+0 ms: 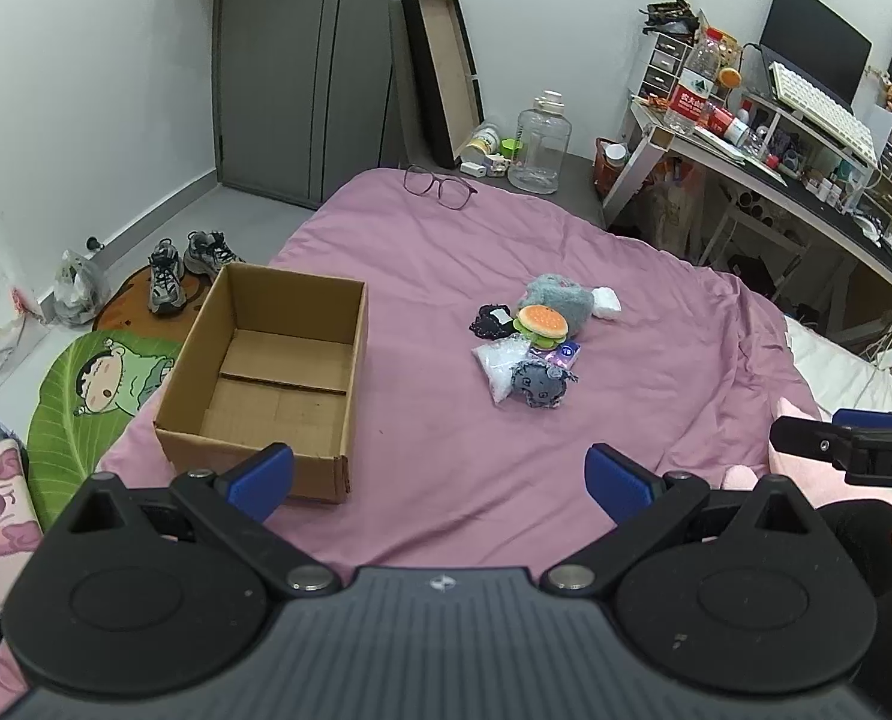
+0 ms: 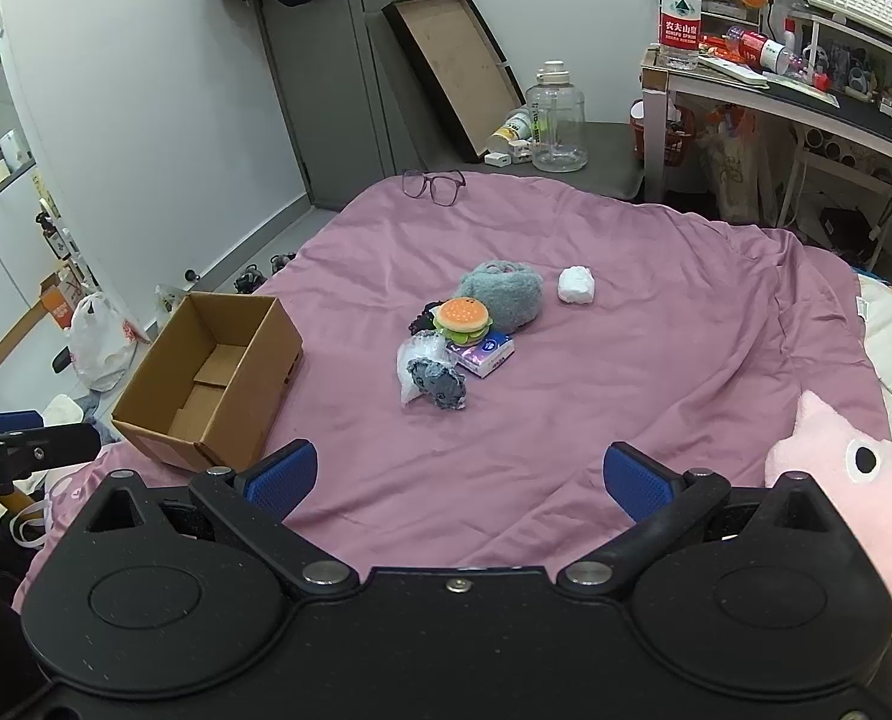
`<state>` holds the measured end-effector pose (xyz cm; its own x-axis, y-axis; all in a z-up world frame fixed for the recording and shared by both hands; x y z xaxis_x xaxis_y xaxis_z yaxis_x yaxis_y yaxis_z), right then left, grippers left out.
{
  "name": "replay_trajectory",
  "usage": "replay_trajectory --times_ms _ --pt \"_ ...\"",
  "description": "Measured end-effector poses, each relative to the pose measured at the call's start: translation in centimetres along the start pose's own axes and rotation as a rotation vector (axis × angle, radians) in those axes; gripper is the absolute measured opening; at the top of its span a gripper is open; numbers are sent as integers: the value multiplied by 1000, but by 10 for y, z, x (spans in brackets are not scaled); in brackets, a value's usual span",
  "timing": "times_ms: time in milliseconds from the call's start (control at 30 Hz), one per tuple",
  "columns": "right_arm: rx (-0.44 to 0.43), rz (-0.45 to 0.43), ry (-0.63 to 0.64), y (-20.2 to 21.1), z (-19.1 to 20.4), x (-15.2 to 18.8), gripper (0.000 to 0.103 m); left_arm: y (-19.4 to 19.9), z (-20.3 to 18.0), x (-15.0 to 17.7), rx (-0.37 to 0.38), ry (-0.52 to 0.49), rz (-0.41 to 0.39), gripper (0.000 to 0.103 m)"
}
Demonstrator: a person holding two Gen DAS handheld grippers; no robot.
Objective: Organize soft objects
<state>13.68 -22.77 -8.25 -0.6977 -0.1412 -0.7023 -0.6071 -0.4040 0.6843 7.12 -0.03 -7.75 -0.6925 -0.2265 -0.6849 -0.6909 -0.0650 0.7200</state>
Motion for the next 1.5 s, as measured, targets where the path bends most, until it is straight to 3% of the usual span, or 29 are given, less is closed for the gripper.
replay_trajectory --times_ms 1500 --pt "-2 -1 -10 1 -2 1 103 1 -3 -1 -1 -7 -3 102"
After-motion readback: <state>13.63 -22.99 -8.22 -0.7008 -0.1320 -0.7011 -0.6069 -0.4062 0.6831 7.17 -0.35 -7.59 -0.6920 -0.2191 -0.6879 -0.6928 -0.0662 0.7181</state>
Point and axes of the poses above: each gripper's, at about its wrist camera, not at the fingertips, and y roughly against the way its jaws point, z to its left, x to its underside, the point moved 10 cm from there along -y, roughly the way its jaws point, and after that the axes turned 4 degrees about -x, right-handed, at the moved point
